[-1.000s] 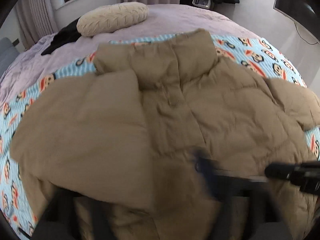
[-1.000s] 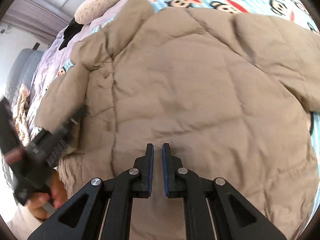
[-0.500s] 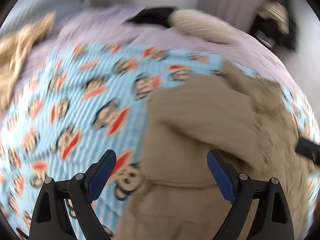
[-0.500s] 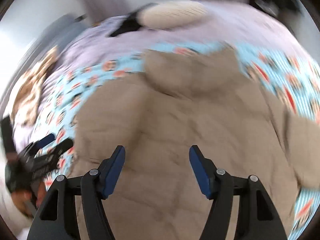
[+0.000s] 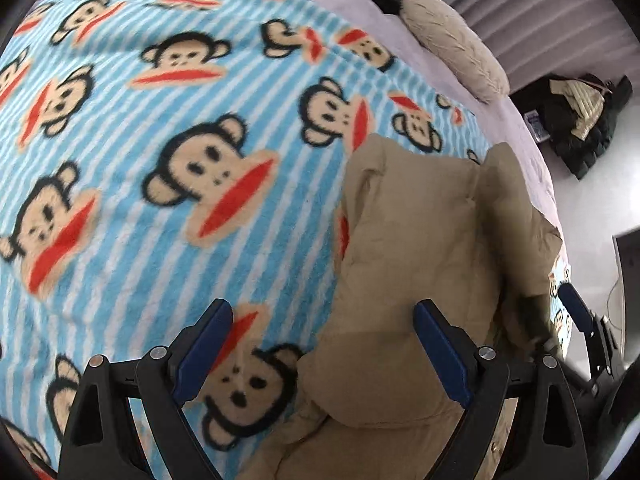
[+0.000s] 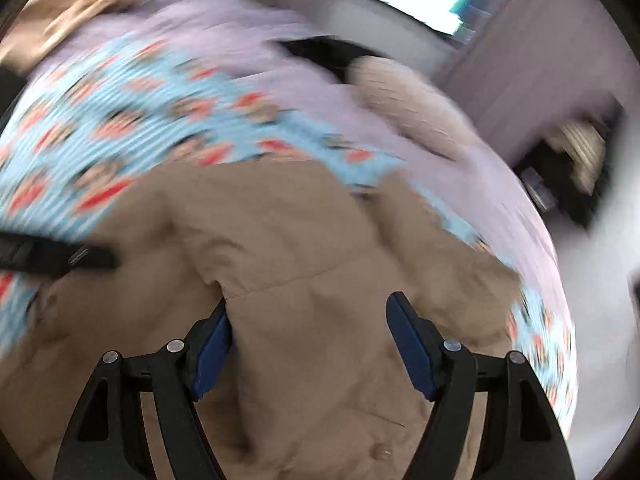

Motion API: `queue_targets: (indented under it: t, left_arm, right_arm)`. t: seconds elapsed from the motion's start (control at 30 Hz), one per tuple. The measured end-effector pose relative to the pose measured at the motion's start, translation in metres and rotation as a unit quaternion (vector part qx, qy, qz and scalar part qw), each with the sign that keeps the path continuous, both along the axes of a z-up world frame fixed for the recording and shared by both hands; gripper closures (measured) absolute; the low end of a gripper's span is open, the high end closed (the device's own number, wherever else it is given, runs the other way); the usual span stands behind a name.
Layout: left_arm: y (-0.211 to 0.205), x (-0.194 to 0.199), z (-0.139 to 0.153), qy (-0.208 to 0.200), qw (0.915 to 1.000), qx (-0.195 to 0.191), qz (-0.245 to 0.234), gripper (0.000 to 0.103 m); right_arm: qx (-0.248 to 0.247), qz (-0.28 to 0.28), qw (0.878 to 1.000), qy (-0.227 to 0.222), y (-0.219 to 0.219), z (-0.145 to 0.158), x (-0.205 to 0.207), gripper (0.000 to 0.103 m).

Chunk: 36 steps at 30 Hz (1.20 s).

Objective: Fold large clothes

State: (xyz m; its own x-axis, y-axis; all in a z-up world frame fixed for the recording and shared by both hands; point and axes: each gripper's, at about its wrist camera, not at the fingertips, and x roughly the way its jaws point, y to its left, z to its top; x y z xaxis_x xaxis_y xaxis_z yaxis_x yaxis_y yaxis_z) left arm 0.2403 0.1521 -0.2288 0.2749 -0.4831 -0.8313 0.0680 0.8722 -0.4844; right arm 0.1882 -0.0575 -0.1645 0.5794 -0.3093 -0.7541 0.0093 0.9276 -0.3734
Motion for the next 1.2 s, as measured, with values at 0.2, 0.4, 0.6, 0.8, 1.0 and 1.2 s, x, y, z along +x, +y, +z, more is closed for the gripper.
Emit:
queue_targets:
  t: [0.2,0.4,0.6,0.8,1.0,1.2]
  left_arm:
    - [-0.010,0.044,-0.001,0.009,0.9989,-0.045,-0.003,0.010]
    - [-0.046,0.057,0.004,-0.006,0.9984,-0.033,-0.045,0.078]
    - [-0.075,0.033,0.043,-0.121,0.9830,0.085,-0.108,0.087]
    - [-0.070,0.046,0.022,-0.110,0.9793,0.160,-0.056,0.072]
    - [-0.021,0.025,0.057,-0.125,0.9767,0.173,-0.025,0.037]
    - [-0.013,-0.057,0.048,-0.109,0.9623,0.204,-0.143,0.037]
  right_arm:
    - [0.207,-0.183,0.961,-0.004,-0.115,-0.003,-0.022,0.026]
    - [0.396,-0.252,0.883,-0.004,-0.174,-0.021,-0.021,0.044]
    - [0.429,-0.316,0.846,-0.024,-0.210,-0.025,-0.044,0.098]
    - [0.483,-0.376,0.791,0.018,-0.219,-0.070,-0.074,0.097]
    - [0.473,-0.364,0.802,0.019,-0.210,-0.068,-0.083,0.097]
    - [0.490,-0.368,0.790,0.019,-0.213,-0.072,-0.088,0.097]
